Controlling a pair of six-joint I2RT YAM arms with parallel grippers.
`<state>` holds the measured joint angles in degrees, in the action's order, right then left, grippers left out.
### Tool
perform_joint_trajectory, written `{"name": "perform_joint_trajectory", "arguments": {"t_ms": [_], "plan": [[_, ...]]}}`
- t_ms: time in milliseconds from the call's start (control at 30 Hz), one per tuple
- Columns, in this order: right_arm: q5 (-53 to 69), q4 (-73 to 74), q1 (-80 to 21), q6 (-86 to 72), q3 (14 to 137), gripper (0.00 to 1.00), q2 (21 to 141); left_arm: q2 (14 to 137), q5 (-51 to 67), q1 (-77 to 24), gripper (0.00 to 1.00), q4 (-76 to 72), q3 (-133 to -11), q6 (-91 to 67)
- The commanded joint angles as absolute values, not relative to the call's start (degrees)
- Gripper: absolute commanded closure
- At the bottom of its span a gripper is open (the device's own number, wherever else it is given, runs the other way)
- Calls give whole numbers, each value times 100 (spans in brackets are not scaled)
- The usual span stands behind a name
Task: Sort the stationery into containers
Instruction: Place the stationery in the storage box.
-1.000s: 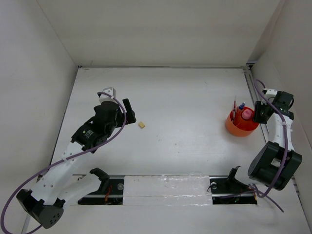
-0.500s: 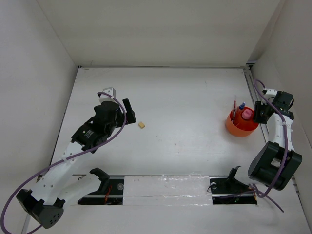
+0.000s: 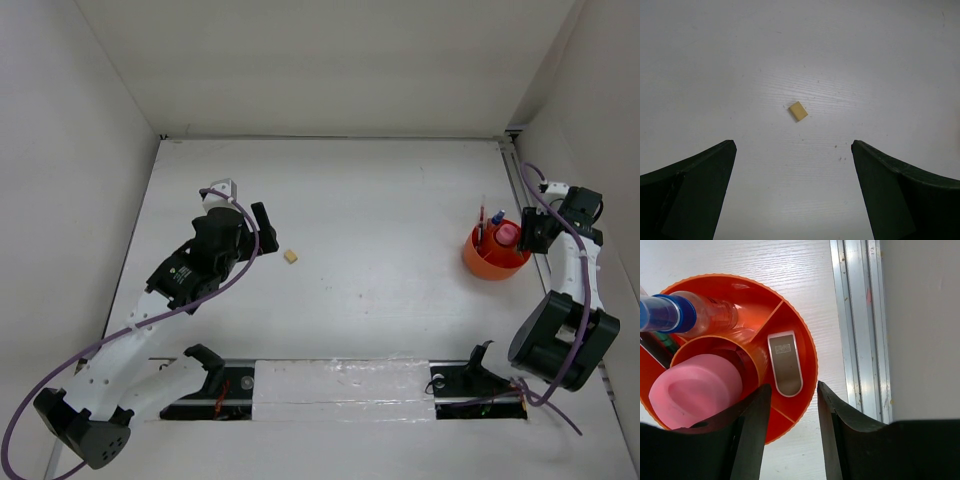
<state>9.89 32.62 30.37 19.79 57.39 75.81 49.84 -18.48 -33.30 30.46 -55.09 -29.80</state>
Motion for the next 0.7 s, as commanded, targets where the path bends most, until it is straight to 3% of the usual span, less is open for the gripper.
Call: {"name": "perform_joint_trajectory", "arguments": {"t_ms": [0, 333, 667], "plan": [[976, 3103, 3023, 2039, 5951, 52, 7383, 4939, -1951, -3322, 0, 3023, -5555, -2927], [606, 2988, 3023, 2039, 6090, 52, 7022, 4939, -2003, -3322, 0, 3023, -5555, -2979], [977, 2647, 2744, 1047, 7663, 46, 6962, 4992, -2109, -3322, 0, 3076, -5555, -3032]]}}
